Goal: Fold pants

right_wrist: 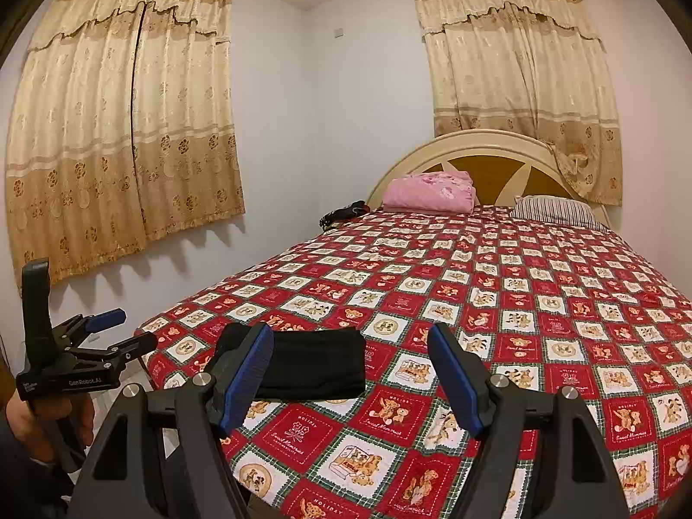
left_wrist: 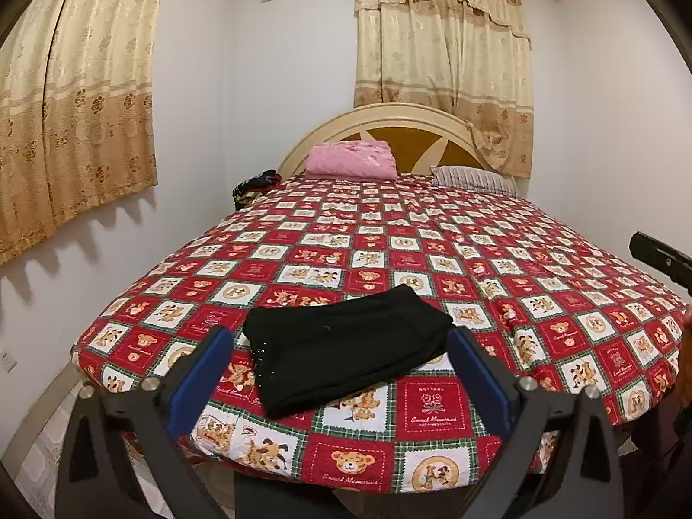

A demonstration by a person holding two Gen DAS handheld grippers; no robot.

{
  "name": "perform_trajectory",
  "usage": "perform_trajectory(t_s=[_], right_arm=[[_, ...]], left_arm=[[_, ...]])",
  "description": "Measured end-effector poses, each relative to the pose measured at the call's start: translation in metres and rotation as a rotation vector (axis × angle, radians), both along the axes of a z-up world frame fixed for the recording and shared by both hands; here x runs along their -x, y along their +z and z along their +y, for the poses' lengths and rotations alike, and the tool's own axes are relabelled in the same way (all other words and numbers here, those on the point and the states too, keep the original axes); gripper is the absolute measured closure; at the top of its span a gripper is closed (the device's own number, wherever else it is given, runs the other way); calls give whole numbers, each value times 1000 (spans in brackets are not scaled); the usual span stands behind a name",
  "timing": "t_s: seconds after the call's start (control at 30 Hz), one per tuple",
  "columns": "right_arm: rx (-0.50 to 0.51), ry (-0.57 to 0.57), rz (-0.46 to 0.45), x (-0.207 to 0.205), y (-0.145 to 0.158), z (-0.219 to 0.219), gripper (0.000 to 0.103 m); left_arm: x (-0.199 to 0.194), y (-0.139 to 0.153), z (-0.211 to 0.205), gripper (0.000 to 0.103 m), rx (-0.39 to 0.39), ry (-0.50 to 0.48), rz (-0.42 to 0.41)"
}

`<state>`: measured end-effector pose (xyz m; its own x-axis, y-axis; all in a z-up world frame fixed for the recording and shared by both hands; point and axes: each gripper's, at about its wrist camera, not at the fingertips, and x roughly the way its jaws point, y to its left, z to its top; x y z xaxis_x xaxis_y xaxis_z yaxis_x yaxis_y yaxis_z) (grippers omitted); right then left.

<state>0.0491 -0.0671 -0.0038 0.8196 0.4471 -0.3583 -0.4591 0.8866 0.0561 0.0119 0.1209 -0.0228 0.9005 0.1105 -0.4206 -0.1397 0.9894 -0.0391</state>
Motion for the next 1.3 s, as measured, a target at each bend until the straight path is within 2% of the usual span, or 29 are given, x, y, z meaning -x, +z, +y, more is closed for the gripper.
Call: perform_trajectory(t_s=[0.77,0.93,1.3], right_arm=[[2,-1,0,0,0,2,28],[6,0,3,1,-2,3,28],[15,5,11,0,-10,2,28]], left_arm=[[2,4,4,0,-11,10,-12],[3,5,7,0,10,-2,-24],[-3,-4,4,0,11,22,14]])
